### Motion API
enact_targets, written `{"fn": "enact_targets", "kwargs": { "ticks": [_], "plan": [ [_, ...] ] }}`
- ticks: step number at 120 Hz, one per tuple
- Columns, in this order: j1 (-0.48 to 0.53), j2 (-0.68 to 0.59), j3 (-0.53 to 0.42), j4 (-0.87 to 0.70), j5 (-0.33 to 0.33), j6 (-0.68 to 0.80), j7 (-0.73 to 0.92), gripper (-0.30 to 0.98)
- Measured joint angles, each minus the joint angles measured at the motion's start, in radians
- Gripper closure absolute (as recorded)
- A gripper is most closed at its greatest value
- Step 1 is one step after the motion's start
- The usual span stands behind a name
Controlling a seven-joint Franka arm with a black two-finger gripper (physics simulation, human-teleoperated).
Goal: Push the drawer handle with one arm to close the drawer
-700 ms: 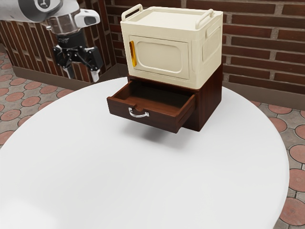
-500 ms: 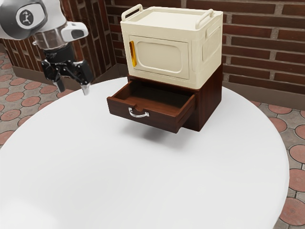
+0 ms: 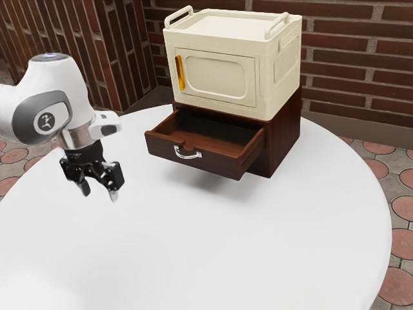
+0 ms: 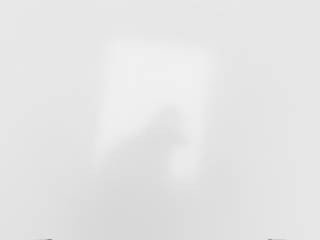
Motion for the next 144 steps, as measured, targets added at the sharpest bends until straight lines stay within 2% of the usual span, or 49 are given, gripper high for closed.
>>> {"fn": "enact_targets", "kwargs": {
  "ticks": [20, 36, 55, 91, 144],
  "plan": [
    [0.0, 0.088, -0.03, 0.028, -0.005, 0.097, -0.013, 0.33],
    [0.0, 0.216, -0.041, 0.14, -0.005, 0.139, -0.029, 0.5],
    [0.0, 0.323, -0.044, 0.227, -0.005, 0.164, -0.045, 0.61],
    [0.0, 0.537, -0.054, 0.452, 0.003, 0.173, -0.062, 0.66],
    [0.001, 0.75, -0.049, 0.706, 0.05, 0.172, -0.064, 0.66]
  ]
}}
